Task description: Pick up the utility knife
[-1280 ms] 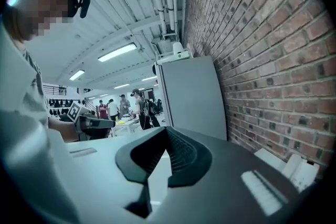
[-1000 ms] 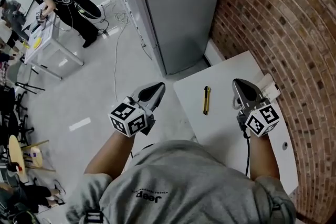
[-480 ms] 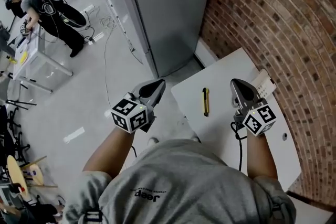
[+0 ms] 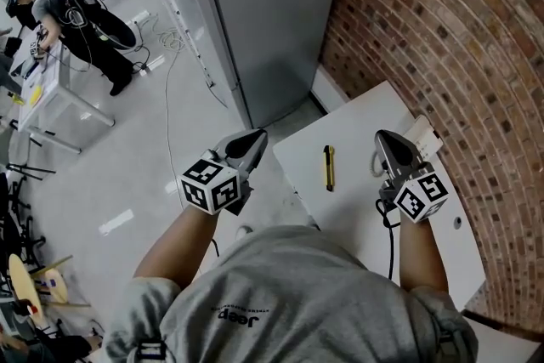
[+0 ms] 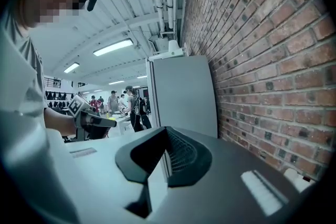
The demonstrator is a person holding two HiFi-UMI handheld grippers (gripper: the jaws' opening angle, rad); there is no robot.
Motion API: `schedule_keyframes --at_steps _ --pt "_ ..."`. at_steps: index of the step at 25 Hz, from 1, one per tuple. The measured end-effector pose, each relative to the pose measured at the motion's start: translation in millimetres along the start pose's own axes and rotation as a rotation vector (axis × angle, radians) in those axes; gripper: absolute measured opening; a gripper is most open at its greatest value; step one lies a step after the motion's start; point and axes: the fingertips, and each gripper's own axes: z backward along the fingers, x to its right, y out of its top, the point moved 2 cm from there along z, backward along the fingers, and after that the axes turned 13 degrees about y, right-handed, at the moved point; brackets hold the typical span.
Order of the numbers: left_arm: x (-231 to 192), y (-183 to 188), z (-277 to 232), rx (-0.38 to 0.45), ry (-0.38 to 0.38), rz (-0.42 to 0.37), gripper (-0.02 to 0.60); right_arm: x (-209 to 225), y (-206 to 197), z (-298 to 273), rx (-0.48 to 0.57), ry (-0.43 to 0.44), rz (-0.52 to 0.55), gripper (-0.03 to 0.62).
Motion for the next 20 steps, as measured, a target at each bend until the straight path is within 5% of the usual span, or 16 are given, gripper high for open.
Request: schedule_keyframes --at_steps 3,5,6,20 --pt "2 -4 -8 -0.028 -0.005 0.034 0.003 0 0 2 -0.008 -0.001 0.006 0.009" --pt "6 -13 -17 -0.079 -0.025 0.064 0.165 -1 -2 4 -0.014 -0.003 0.013 0.009" --pt "8 -19 -22 -0.114 -0.03 0.074 0.179 -1 -4 5 -0.018 -0.006 0.015 0.009" --pt "68 -157 -133 -0.663 0.024 0.203 0.215 38 -51 65 -0.036 -0.088 -0.043 0.009"
